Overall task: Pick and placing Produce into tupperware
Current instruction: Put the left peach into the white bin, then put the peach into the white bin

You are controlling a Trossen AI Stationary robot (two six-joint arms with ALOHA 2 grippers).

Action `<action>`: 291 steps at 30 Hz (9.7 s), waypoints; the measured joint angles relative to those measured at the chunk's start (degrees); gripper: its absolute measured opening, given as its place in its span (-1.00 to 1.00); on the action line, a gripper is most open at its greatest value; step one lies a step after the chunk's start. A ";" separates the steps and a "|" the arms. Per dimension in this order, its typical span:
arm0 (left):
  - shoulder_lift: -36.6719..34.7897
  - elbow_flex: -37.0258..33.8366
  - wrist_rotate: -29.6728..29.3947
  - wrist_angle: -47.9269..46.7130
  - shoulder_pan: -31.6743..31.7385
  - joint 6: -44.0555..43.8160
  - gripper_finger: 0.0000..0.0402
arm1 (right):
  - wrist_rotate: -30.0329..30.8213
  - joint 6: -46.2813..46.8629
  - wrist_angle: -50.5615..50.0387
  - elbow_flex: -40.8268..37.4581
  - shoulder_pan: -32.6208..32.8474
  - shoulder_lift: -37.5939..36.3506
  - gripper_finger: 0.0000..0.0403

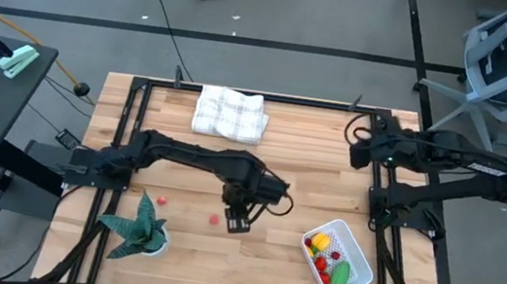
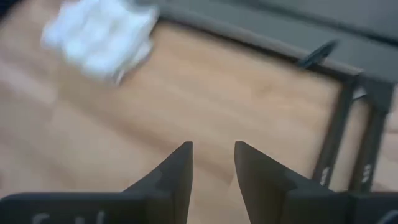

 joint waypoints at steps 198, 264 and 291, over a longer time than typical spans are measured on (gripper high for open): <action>-6.14 -2.11 -17.79 0.28 6.29 9.01 -0.28 | -12.32 -15.59 12.33 0.03 8.66 6.64 -0.36; -32.80 -3.85 -30.37 0.20 32.87 19.72 -0.13 | -35.36 -39.70 71.78 18.23 12.48 72.91 0.16; -32.72 -3.85 -30.37 0.34 33.58 22.32 -0.17 | -30.40 -42.96 91.37 18.24 14.73 76.10 0.15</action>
